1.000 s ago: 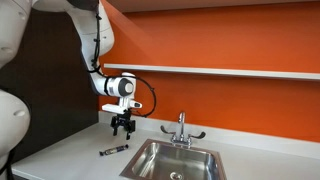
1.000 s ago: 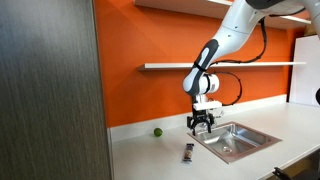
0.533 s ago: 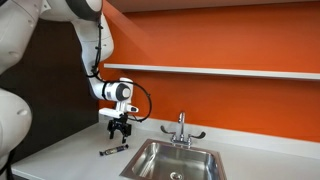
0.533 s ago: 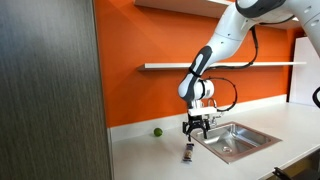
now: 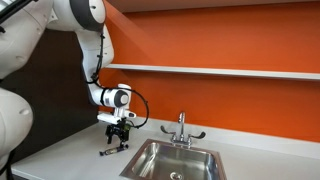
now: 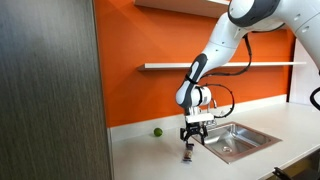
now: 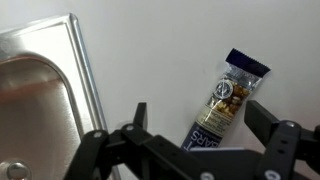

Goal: Put the chocolate bar inside the sink

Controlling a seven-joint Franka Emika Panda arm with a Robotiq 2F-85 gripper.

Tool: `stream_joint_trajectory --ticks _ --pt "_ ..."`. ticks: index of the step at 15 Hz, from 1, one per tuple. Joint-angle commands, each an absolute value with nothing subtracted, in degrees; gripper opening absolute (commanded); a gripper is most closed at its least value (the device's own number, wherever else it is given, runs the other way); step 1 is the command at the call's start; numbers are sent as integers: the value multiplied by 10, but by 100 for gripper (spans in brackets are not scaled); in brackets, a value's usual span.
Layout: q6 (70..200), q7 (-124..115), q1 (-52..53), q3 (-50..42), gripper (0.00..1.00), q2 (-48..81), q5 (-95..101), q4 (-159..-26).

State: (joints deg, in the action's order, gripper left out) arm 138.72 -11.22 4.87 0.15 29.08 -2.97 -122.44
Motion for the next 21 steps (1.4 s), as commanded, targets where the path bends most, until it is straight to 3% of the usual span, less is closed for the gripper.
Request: stream_joint_trajectory --ticks 1,21 --pt "1392 -124 53 2 100 311 -32 -1205" --pt "1461 -194 72 4 100 283 -69 -1272"
